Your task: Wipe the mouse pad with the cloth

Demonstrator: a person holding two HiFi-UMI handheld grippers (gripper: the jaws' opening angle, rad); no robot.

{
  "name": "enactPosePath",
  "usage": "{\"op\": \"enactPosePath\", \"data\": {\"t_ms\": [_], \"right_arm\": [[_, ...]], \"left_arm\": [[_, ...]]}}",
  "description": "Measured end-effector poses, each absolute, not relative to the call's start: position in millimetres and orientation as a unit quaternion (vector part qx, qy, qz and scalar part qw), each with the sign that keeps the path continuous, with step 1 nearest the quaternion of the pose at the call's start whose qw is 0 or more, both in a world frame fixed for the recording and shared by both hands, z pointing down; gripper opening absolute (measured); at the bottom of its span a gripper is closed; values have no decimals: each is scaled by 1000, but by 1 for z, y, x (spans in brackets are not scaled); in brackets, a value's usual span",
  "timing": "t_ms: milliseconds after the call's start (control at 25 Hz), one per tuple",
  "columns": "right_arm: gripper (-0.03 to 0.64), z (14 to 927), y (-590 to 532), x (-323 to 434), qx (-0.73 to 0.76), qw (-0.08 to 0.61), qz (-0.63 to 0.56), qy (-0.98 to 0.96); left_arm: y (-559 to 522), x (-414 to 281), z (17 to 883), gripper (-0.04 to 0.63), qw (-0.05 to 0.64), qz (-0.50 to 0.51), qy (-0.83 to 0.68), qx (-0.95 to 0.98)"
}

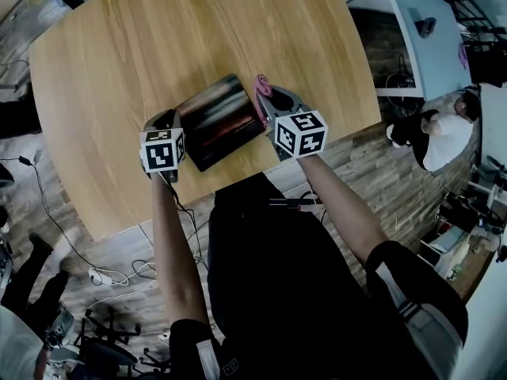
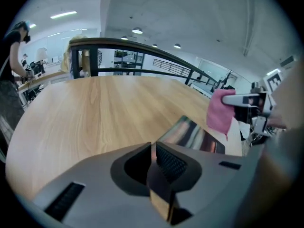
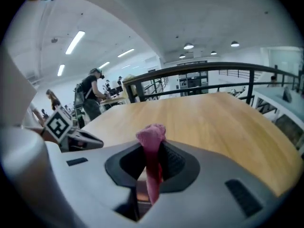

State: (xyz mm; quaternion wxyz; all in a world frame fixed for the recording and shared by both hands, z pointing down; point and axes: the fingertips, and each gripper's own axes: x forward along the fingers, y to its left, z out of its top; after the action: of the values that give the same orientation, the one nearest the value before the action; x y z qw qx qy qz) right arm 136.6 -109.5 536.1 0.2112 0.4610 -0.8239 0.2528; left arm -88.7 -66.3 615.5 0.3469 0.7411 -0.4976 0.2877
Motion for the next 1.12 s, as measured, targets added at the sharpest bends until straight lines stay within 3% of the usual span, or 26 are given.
{"op": "enactPosePath", "data": {"t_ms": [440,1120], "right_arm": [[66,628,-145,111,427,361,225,-798],[66,640,-146,55,345,435,125,-822]], "left_arm": [[-55,-56,651,34,399,324,-460,724],[-53,-58,651,32,399,341,-445,725]]}}
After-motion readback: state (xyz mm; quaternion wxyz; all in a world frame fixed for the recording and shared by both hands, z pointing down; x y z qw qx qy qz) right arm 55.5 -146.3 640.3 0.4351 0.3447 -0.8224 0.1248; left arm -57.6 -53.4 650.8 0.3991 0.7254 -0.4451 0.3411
